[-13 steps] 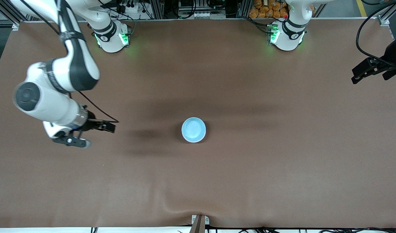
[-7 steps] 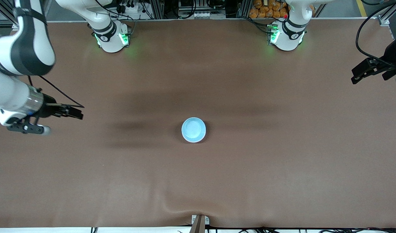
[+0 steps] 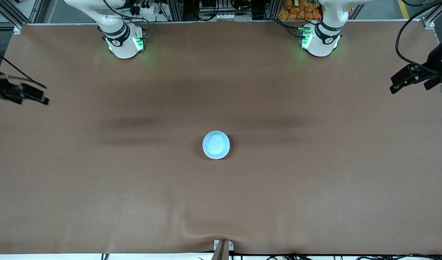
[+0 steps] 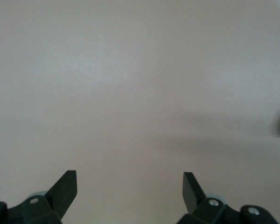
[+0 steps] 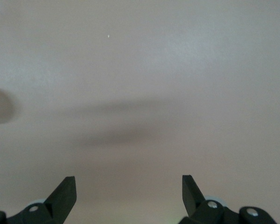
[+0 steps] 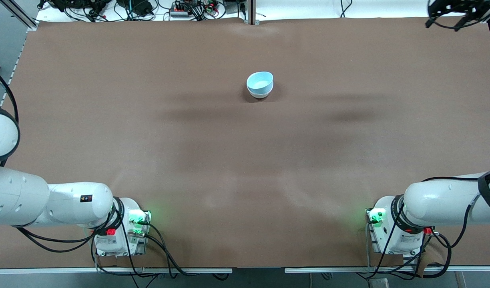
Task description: Stack pink and blue bowls on white bowl
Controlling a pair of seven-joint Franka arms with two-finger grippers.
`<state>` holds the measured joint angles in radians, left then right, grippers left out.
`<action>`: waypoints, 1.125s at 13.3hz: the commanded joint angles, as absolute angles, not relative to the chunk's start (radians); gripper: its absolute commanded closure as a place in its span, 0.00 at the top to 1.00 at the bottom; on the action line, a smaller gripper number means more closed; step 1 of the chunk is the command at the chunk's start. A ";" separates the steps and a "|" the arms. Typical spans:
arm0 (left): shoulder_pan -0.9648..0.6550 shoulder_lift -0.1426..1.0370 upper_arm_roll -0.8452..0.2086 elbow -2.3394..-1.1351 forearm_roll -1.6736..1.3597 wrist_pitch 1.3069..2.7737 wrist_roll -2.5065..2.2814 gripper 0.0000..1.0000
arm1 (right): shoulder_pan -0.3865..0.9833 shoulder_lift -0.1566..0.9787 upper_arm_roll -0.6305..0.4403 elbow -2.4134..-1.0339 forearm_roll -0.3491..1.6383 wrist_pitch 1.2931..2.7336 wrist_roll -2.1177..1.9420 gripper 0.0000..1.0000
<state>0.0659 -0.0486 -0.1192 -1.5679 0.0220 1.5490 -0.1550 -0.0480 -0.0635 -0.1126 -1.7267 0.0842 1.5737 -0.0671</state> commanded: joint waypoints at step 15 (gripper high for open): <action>0.124 -0.015 -0.117 -1.572 0.005 1.542 -0.104 1.00 | -0.127 -0.063 0.009 -1.618 0.000 1.442 -0.011 1.00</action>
<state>0.1250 -0.0321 -0.1150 -1.5782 0.0197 1.5438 -0.1136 -0.1162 -0.0745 -0.0048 -1.6571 0.0129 1.4738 -0.0254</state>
